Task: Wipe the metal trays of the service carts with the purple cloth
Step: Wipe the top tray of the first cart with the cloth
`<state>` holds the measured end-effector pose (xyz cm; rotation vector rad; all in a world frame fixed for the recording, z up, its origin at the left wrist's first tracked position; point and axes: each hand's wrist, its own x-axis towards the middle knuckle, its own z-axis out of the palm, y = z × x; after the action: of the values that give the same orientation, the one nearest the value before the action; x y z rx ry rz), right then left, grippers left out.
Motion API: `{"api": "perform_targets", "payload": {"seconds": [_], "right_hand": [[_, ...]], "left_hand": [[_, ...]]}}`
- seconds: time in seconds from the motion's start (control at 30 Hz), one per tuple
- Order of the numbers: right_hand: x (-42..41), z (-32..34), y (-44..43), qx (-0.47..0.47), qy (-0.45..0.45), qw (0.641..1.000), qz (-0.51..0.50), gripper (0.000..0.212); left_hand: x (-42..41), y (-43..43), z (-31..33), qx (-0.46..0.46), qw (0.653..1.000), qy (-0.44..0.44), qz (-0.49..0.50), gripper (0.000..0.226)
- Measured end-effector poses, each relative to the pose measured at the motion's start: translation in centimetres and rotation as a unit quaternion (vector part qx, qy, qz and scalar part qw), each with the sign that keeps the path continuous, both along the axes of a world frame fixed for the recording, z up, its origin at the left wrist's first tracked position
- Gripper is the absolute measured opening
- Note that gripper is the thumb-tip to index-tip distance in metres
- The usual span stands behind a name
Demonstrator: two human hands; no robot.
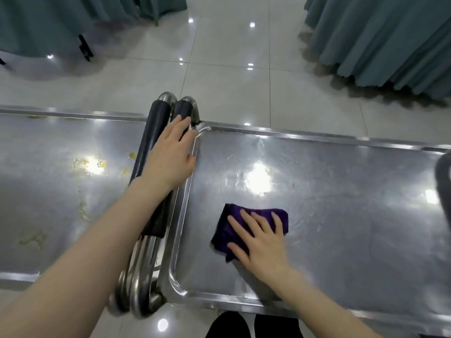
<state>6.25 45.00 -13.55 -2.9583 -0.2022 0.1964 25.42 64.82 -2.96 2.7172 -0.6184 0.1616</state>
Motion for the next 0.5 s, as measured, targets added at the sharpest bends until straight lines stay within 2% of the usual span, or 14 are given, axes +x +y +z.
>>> {"api": "perform_targets", "payload": {"seconds": [0.07,0.17,0.27,0.37,0.5], "right_hand": [[-2.2,-0.8,-1.1,-0.006,-0.01,0.999,0.053,0.057],[0.7,-1.6,-3.1,-0.005,-0.03,0.993,0.111,0.057],[8.1,-1.7,-4.6,0.015,-0.056,0.998,-0.015,0.055],[15.6,-1.4,-5.8,0.005,-0.049,0.984,-0.173,0.056],[17.2,-1.8,-3.8,0.029,-0.066,0.955,-0.288,0.054]], "left_hand": [[1.6,-0.4,0.2,-0.002,1.0,0.002,-0.006,0.049],[3.5,-1.0,0.4,0.01,1.0,-0.002,-0.006,0.049],[4.1,-1.2,-0.1,0.016,1.0,-0.011,-0.006,0.047],[4.1,-1.1,-0.5,0.009,1.0,-0.01,-0.004,0.044],[4.0,-1.2,-0.4,-0.024,1.0,-0.004,0.013,0.04]]}}
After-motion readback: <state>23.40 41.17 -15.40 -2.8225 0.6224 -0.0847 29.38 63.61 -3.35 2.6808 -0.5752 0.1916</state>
